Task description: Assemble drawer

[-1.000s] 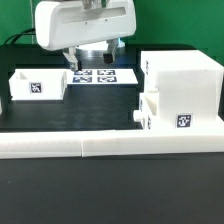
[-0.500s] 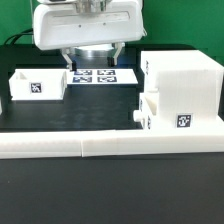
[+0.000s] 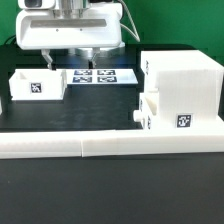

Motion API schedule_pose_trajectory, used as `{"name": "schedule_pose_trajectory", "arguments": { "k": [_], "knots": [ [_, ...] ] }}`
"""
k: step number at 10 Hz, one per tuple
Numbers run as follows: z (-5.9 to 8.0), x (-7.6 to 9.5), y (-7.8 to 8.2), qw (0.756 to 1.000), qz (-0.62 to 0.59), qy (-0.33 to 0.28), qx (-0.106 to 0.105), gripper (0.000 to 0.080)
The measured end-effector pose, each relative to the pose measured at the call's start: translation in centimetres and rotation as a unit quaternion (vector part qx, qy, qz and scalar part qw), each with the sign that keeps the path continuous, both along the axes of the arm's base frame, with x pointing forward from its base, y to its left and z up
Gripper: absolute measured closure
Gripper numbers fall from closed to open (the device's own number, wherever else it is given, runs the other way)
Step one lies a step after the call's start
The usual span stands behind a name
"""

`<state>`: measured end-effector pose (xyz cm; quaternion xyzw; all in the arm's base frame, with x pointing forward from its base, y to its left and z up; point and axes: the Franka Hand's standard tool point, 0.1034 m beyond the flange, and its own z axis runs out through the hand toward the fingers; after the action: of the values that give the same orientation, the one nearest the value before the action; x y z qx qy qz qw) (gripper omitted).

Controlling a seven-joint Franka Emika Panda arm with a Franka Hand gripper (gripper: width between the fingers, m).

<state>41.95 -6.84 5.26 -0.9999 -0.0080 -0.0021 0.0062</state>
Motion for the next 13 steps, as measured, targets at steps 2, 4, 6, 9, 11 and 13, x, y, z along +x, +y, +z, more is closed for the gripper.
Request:
{"name": "schedule_pose_trajectory", "arguments": {
  "k": [2, 4, 6, 9, 11, 13],
  "knots": [
    [0.0, 0.0, 0.0, 1.000, 0.003, 0.000, 0.001, 0.0151],
    [-0.5, -0.6, -1.0, 1.000, 0.028, 0.002, 0.000, 0.0151],
    [-1.5, -2.0, -2.7, 0.999, 0.039, 0.002, -0.001, 0.0151],
    [-3.7, -3.2, -2.7, 0.999, 0.050, -0.005, -0.007, 0.0151],
    [-4.6, -3.8, -2.2, 0.998, 0.055, -0.005, -0.008, 0.0151],
    [-4.7, -4.0, -2.3, 0.998, 0.056, -0.008, -0.009, 0.0151]
  ]
}}
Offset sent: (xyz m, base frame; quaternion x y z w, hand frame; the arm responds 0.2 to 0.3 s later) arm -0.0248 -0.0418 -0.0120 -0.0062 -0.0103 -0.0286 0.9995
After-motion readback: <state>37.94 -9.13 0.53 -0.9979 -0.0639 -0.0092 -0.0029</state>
